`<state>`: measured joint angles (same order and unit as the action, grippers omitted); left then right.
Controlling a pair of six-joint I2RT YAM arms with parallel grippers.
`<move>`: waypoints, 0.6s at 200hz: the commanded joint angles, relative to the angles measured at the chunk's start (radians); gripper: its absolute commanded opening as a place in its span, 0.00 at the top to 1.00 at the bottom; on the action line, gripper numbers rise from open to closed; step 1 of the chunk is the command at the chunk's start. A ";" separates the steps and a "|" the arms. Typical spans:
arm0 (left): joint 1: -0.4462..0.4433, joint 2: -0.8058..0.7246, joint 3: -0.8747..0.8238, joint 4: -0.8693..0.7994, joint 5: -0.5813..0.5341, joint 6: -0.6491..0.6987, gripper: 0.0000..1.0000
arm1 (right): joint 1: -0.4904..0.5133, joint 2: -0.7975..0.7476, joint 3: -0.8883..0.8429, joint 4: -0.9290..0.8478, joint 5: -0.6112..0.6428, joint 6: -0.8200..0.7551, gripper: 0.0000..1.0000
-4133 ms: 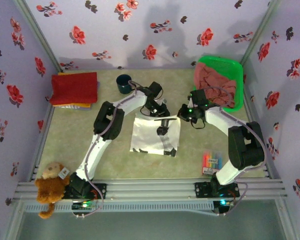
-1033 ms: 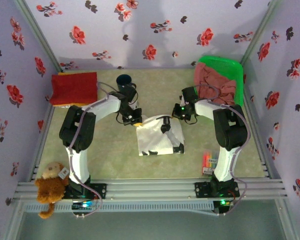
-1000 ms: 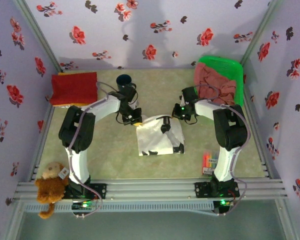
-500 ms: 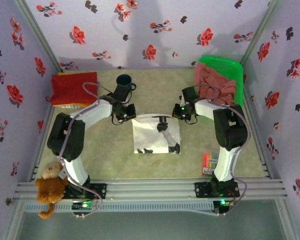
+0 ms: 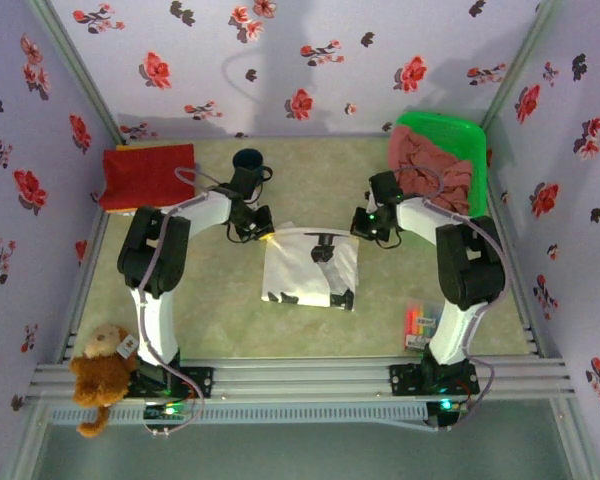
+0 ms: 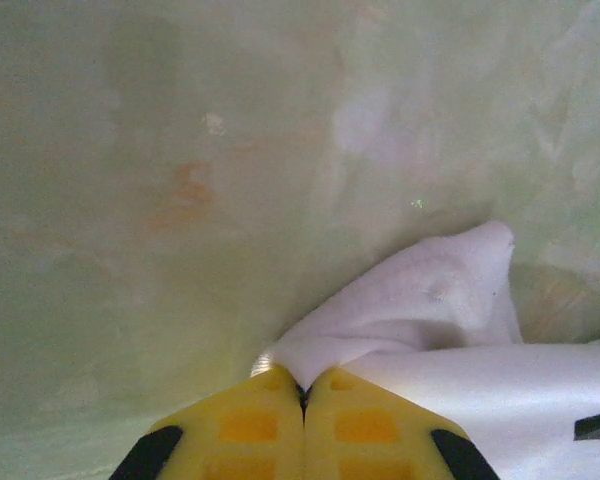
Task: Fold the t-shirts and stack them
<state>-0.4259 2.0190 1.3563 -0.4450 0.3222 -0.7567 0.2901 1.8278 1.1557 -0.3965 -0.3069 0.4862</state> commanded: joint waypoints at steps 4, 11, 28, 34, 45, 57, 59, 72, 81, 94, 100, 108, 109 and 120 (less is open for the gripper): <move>0.010 0.026 -0.038 -0.017 -0.006 0.024 0.99 | -0.022 -0.027 0.009 -0.042 0.003 0.020 1.00; 0.009 0.022 -0.040 -0.015 -0.007 0.026 0.99 | -0.028 -0.020 0.009 -0.037 0.007 0.031 1.00; 0.009 0.011 -0.043 -0.011 -0.007 0.034 0.93 | -0.041 0.021 0.011 -0.026 0.019 0.045 1.00; 0.010 0.005 -0.043 -0.011 -0.006 0.035 0.88 | -0.044 0.047 0.024 -0.036 0.021 0.045 1.00; 0.009 -0.003 -0.040 -0.011 0.007 0.042 0.83 | -0.046 0.083 0.054 -0.062 0.013 0.041 0.99; 0.007 -0.019 -0.027 -0.025 0.014 0.059 0.73 | -0.045 0.079 0.071 -0.082 0.007 0.042 0.80; 0.007 -0.024 -0.025 -0.028 0.013 0.062 0.70 | -0.045 0.075 0.071 -0.082 0.008 0.042 0.77; 0.006 -0.055 -0.019 -0.046 0.006 0.079 0.61 | -0.043 0.025 0.063 -0.086 0.017 0.047 0.66; 0.005 -0.079 -0.017 -0.060 -0.005 0.087 0.57 | -0.043 -0.007 0.059 -0.098 0.024 0.045 0.59; 0.004 -0.112 -0.017 -0.077 -0.024 0.096 0.50 | -0.041 -0.047 0.058 -0.126 0.023 0.039 0.53; 0.005 -0.128 -0.021 -0.081 -0.031 0.097 0.47 | -0.041 -0.065 0.056 -0.136 0.016 0.039 0.52; 0.005 -0.150 -0.027 -0.083 -0.036 0.097 0.45 | -0.039 -0.091 0.048 -0.140 0.008 0.040 0.51; 0.005 -0.153 -0.028 -0.083 -0.036 0.097 0.44 | -0.039 -0.093 0.047 -0.140 0.009 0.041 0.51; 0.005 -0.181 -0.041 -0.077 -0.037 0.090 0.40 | -0.033 -0.125 0.032 -0.139 0.003 0.048 0.50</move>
<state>-0.4252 1.9369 1.3388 -0.4881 0.3134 -0.6865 0.2569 1.7992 1.1957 -0.4923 -0.3096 0.5243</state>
